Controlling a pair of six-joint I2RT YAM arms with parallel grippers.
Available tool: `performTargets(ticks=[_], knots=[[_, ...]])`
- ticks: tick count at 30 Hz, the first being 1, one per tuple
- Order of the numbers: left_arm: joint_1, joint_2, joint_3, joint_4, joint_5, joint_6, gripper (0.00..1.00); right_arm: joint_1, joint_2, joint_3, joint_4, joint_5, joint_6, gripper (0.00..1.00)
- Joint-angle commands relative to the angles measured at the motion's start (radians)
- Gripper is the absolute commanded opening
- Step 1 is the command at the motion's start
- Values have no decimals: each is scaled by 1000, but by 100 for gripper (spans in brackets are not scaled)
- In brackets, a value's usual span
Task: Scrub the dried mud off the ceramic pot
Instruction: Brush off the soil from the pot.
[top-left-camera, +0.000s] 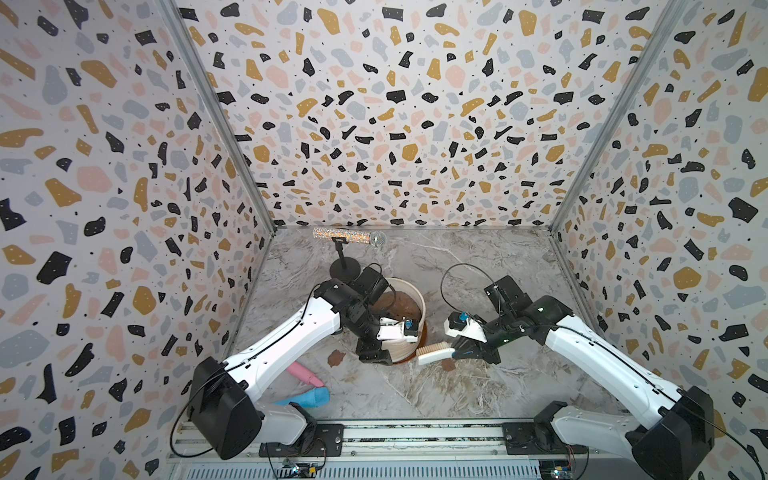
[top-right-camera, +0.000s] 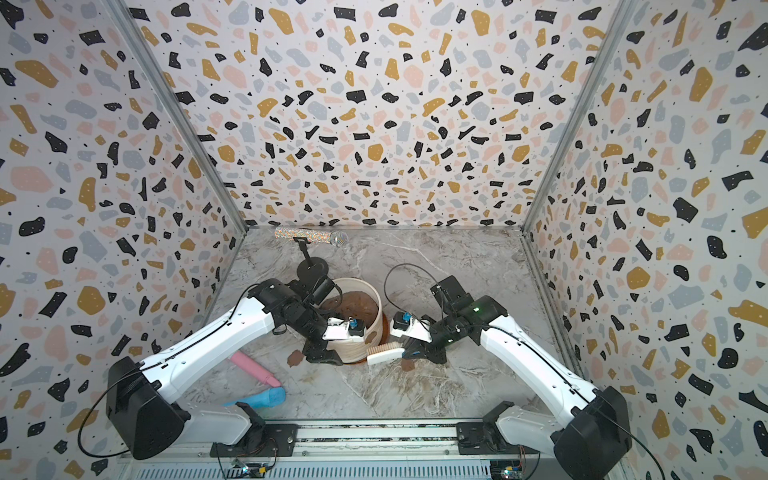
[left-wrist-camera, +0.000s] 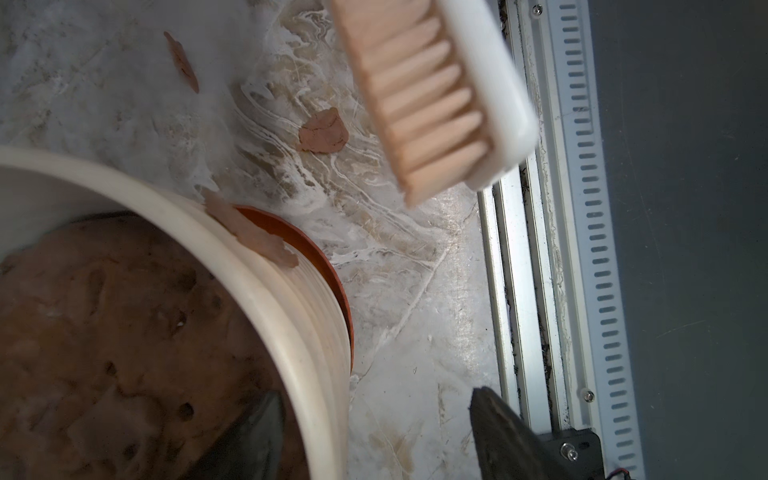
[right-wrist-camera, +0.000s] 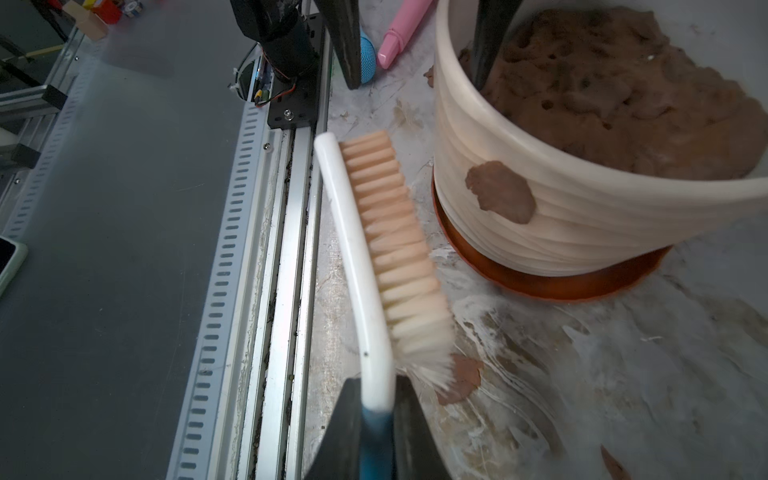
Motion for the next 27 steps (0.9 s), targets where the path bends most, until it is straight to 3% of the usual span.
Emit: performTargets(ticks=[1, 6, 11, 18, 27], knots=[[-4, 9, 31, 5, 25, -13, 72, 4, 37, 31, 110, 18, 26, 0], [-4, 17, 18, 12, 29, -18, 72, -2, 137, 68, 125, 69, 14, 0], [-4, 16, 12, 15, 35, -22, 71, -62, 162, 59, 138, 38, 30, 0], [-4, 11, 2, 21, 45, -21, 72, -161, 64, -22, 133, 68, 61, 0], [-5, 37, 43, 16, 38, -17, 70, -184, -134, -111, 75, 186, 168, 0]])
